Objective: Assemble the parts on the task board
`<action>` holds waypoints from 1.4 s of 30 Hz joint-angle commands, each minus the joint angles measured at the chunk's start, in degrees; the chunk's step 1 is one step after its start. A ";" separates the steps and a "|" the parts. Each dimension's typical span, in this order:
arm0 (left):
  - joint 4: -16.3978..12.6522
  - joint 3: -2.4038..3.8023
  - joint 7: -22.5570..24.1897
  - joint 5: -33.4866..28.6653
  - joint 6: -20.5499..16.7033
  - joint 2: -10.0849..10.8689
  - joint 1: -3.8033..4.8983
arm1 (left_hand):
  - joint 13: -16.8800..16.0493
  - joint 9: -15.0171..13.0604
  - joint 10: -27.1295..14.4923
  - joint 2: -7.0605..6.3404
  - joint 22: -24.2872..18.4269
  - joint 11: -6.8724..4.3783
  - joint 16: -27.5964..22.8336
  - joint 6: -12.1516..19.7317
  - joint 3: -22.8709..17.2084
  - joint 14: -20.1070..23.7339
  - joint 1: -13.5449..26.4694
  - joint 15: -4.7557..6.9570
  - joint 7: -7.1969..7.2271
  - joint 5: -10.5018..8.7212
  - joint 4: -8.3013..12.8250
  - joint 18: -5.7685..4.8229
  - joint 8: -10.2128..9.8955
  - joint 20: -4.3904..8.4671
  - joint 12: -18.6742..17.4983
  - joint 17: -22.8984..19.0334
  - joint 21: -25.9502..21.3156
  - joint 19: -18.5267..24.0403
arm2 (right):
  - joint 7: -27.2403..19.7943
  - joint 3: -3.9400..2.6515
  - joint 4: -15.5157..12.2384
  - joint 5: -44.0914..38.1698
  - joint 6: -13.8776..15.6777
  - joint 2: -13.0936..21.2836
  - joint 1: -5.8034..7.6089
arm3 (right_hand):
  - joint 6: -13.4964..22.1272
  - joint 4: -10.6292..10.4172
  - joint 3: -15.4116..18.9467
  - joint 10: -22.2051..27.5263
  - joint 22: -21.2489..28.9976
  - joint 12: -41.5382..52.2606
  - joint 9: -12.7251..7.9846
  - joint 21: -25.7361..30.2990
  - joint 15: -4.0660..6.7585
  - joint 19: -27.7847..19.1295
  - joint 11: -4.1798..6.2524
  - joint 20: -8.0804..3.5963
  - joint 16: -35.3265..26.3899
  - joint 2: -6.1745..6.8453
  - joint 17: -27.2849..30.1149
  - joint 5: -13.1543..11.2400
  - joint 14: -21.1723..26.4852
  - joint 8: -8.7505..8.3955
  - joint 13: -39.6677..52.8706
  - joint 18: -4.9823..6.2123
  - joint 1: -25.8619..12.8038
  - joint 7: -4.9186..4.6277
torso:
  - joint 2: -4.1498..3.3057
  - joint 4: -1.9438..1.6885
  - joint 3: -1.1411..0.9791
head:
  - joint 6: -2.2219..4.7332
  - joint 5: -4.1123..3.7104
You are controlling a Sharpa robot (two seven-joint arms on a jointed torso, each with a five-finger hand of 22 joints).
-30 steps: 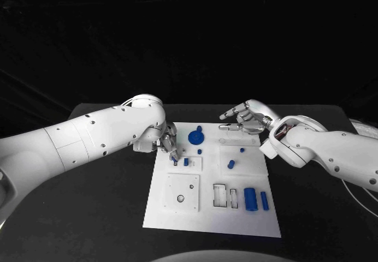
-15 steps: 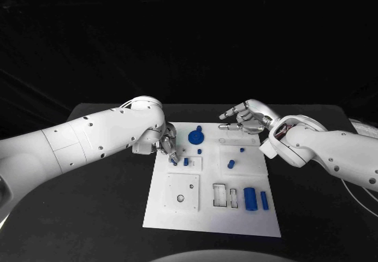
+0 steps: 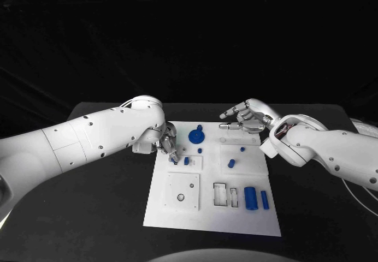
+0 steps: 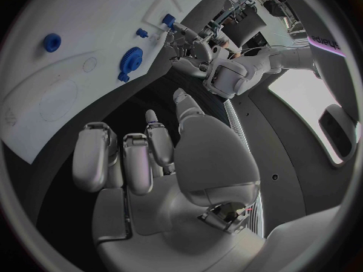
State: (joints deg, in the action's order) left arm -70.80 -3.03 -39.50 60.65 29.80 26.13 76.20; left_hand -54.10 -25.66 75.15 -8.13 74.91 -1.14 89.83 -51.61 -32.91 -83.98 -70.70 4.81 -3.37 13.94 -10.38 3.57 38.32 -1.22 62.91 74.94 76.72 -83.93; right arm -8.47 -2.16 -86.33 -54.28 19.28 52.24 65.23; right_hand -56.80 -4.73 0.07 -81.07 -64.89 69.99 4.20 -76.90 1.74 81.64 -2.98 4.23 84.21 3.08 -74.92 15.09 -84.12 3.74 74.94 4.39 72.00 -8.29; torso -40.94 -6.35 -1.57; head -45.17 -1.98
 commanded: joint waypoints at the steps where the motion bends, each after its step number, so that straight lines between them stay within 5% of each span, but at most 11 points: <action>1: 0.07 -0.16 -1.23 0.48 0.76 0.01 -0.23 | -0.02 -0.05 0.36 0.40 6.90 -0.02 0.17 -0.42 -8.89 -6.02 -0.06 -0.33 0.07 0.21 9.14 -0.73 0.37 -0.36 0.27 15.06 0.35 -3.16 | -0.50 0.00 -0.01 -0.09 -0.69 -0.09 -0.04 | 0.11 0.04 0.34 0.24 0.02 -0.11 0.10 0.39 -0.24 -0.21 0.01 0.02 -0.20 -0.58 -5.86 0.18 -3.82 0.15 3.89 0.41 0.15 0.26 | -0.01 0.03 0.00 | -0.02 0.06; 42: -0.09 -0.18 -2.10 -1.66 3.10 0.32 -0.32 | -0.13 -0.06 0.50 0.38 7.29 -0.05 0.17 -0.57 -8.96 -6.02 0.11 -0.34 0.12 0.42 9.32 -0.86 0.33 -0.38 0.36 15.06 0.92 -3.28 | -0.46 0.00 0.06 -0.09 -1.13 -0.20 -0.04 | 0.12 0.06 0.35 0.25 0.03 -0.12 0.10 0.40 -0.24 -0.21 0.01 0.02 -0.22 -0.56 -5.84 0.22 -3.82 0.15 3.88 0.41 0.18 0.26 | 0.01 0.02 -0.01 | -0.19 0.15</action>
State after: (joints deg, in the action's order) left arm -70.86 -3.04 -39.55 59.42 30.96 26.43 76.14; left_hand -54.18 -25.63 75.13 -8.21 74.91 -1.12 89.83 -51.91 -33.56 -83.98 -70.64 4.81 -3.26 14.15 -9.73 3.57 38.34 -1.22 62.91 74.92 77.44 -83.92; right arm -8.48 -2.16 -86.24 -54.26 19.02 52.11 65.23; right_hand -56.80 -4.73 0.07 -81.07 -64.89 69.99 4.20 -76.90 1.74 81.64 -2.98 4.22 84.21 3.08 -74.91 15.08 -84.12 3.74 74.95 4.39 72.00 -8.29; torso -40.94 -6.31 -1.57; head -45.36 -1.81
